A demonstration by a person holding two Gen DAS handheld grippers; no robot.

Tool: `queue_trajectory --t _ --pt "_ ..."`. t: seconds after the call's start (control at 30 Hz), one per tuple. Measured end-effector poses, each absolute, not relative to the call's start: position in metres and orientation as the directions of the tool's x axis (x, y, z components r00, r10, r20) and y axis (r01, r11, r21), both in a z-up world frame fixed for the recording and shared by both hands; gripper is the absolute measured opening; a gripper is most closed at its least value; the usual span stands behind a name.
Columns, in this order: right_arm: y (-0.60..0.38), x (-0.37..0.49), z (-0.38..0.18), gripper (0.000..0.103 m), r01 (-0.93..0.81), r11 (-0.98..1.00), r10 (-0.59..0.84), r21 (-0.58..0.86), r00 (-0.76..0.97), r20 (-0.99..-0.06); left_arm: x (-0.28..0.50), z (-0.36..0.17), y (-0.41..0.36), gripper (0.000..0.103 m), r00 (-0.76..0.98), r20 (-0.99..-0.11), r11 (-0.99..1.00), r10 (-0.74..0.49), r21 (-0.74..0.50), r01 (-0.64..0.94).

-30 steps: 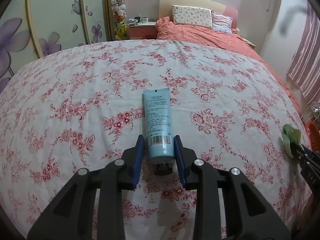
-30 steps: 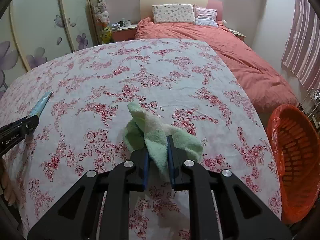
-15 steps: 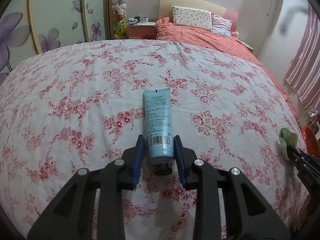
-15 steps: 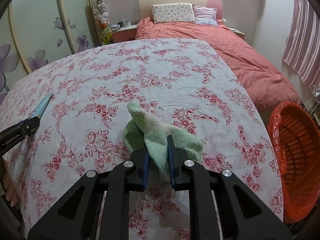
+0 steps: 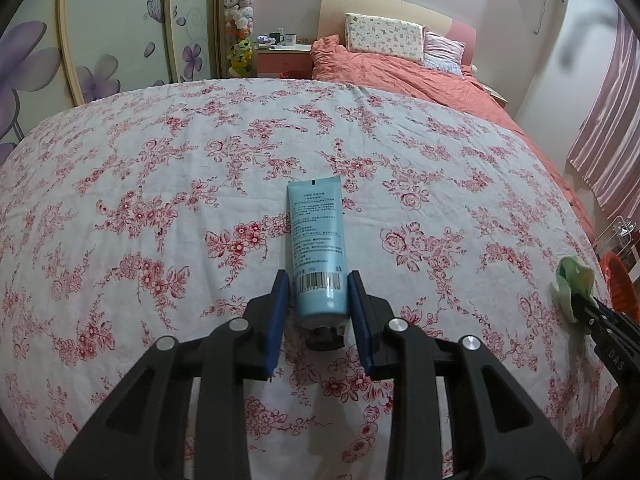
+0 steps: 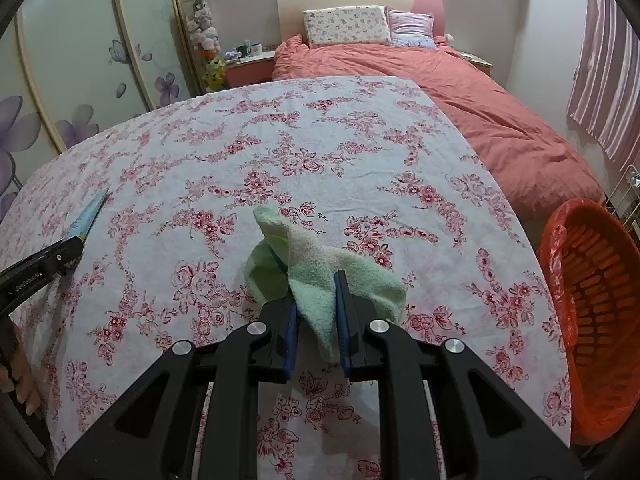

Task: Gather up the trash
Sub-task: 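Carry tube and green cloth over the orange basket and open both tools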

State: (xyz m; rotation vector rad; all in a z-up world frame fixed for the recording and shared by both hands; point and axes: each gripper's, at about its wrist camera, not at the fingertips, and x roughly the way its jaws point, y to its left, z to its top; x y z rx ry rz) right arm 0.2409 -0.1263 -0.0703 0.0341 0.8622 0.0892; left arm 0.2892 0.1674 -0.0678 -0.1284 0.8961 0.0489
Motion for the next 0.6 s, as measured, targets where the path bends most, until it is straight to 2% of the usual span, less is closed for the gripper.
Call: queue_trajectory --t 0.13,0.27,0.43,0.6 --pt "-0.127 0.241 -0.070 0.016 -0.065 0.996 0.091 0.064 0.647 -0.757 0.292 -0.068 0.162 0.031 0.620 -0.785 0.994 0.014 -0.057 -0.094" --pt "-0.123 0.241 -0.070 0.017 -0.067 0.997 0.077 0.043 0.648 -0.758 0.299 -0.069 0.147 0.030 0.609 -0.789 0.995 0.082 0.034 -0.090" --pt "-0.122 0.241 -0.070 0.017 -0.068 0.997 0.076 0.041 0.648 -0.758 0.300 -0.069 0.144 0.028 0.609 -0.788 0.995 0.091 0.047 -0.089" --pt "-0.118 0.236 -0.067 0.012 -0.078 0.997 0.070 0.024 0.664 -0.744 0.299 -0.067 0.135 0.027 0.609 -0.785 0.993 0.114 0.089 -0.072"
